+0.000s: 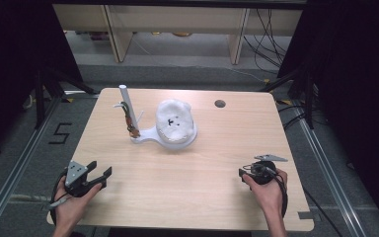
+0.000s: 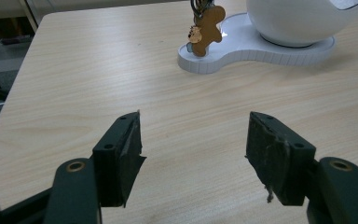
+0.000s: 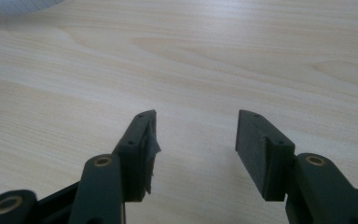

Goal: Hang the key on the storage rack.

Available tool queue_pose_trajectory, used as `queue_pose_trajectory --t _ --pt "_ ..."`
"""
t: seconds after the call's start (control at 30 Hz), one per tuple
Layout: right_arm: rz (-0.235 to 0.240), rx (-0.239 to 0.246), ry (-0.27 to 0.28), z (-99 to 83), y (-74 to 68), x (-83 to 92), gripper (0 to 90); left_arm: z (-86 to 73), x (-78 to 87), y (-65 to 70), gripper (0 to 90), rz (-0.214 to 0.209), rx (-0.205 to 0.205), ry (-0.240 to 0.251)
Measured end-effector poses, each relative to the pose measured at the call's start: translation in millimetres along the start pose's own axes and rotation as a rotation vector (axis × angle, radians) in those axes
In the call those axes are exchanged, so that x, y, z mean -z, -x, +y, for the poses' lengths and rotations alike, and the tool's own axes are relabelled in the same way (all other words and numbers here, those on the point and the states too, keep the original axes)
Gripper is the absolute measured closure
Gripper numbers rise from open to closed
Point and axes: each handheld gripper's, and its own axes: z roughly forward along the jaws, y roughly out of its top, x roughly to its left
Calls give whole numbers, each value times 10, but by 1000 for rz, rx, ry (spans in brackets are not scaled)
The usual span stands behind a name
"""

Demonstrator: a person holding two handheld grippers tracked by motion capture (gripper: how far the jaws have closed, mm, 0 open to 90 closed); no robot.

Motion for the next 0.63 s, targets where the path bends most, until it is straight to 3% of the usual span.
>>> queue_pose_trajectory --t 0.17,0.27,0.37,0.63 --pt "-10 -11 -1 -3 -19 -13 489 -75 -26 18 349 -11 6 13" --pt "-9 -8 -1 -6 -18 -18 489 -76 -21 31 347 -5 -10 19" --pt "15 31 -2 -14 5 -11 490 -77 -19 31 345 -2 -10 22" --pt "-8 10 3 -16 -14 -18 488 -81 -13 43 343 7 -13 25"
